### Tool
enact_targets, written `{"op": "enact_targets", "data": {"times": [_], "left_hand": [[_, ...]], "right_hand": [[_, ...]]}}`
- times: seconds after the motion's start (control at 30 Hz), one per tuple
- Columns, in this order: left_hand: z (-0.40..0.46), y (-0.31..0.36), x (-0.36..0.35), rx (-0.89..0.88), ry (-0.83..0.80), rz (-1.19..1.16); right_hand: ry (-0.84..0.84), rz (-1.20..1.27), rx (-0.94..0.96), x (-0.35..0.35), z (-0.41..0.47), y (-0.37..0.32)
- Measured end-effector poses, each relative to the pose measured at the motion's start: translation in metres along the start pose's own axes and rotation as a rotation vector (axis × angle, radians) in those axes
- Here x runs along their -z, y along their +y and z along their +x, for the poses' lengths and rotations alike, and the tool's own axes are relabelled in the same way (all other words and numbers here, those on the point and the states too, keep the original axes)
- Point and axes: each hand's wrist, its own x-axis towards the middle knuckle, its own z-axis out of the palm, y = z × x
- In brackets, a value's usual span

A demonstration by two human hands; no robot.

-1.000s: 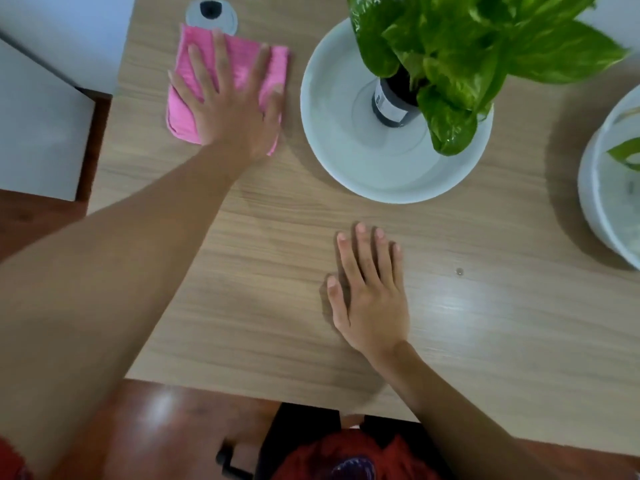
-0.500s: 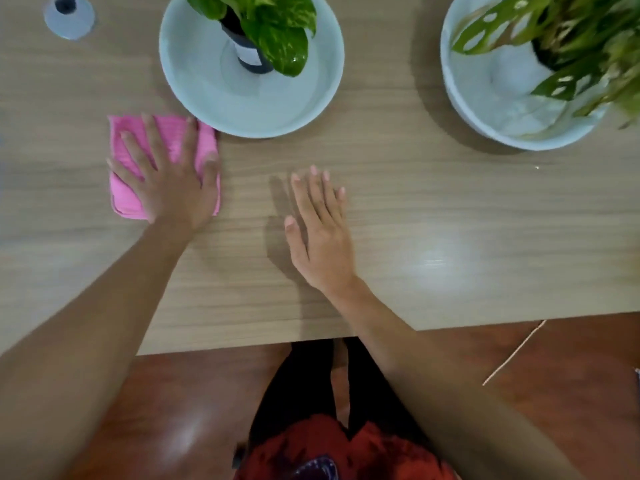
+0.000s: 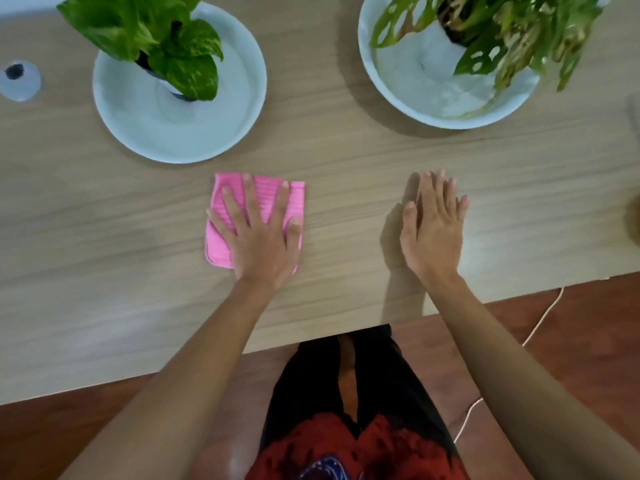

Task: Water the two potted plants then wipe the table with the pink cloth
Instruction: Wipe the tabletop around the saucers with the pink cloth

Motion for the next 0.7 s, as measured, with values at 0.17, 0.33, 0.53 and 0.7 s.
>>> {"op": "enact_targets", "data": {"times": [0.17, 0.33, 0.53, 0.7], "left_hand": [[0.026, 0.067, -0.006, -0.062, 0.006, -0.027], [0.091, 0.096, 0.004, -0.038, 0.010, -0.033], [0.200, 0.121, 0.023, 0.008, 0.036, -0.023], [0.273, 0.124, 0.045, 0.017, 0.034, 0.053]], "right_hand": [[-0.003, -0.050, -0.025, 0.001, 0.023, 0.020], [0.059, -0.076, 0.017, -0.007, 0.022, 0.029], [0.083, -0.089, 0.026, -0.011, 0.029, 0.034], [0.100, -0.098, 0.046, -0.013, 0.025, 0.029]]}}
